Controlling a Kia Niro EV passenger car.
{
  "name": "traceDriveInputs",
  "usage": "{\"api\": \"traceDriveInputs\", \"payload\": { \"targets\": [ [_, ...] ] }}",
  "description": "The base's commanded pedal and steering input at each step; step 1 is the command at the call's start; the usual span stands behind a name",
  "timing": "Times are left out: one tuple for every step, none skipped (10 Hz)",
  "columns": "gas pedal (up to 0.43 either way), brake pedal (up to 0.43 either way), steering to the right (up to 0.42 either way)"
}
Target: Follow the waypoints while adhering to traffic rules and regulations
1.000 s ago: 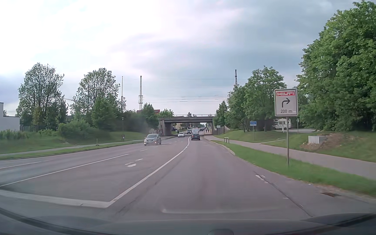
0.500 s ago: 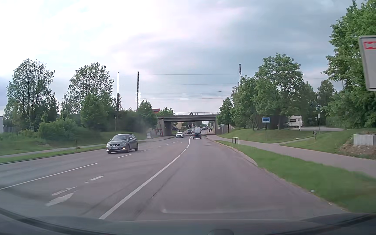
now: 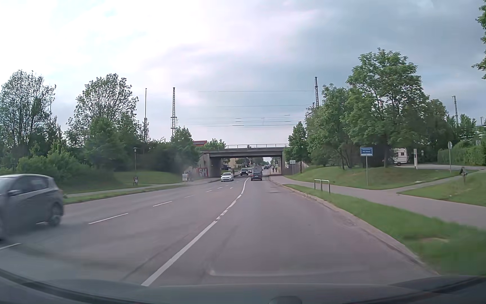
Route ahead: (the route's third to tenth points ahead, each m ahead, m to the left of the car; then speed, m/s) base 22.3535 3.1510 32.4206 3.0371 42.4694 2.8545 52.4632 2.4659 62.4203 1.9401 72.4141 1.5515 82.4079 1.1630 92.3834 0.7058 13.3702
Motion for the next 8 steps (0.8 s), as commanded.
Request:
{"api": "traceDriveInputs", "payload": {
  "targets": [
    [0.11,0.0,-0.001],
    [0.11,0.0,-0.001],
    [0.11,0.0,0.0],
    [0.11,0.0,0.0],
    [0.118,0.0,0.0],
    [0.118,0.0,-0.001],
    [0.118,0.0,0.0],
    [0.118,0.0,-0.001]
  ]
}}
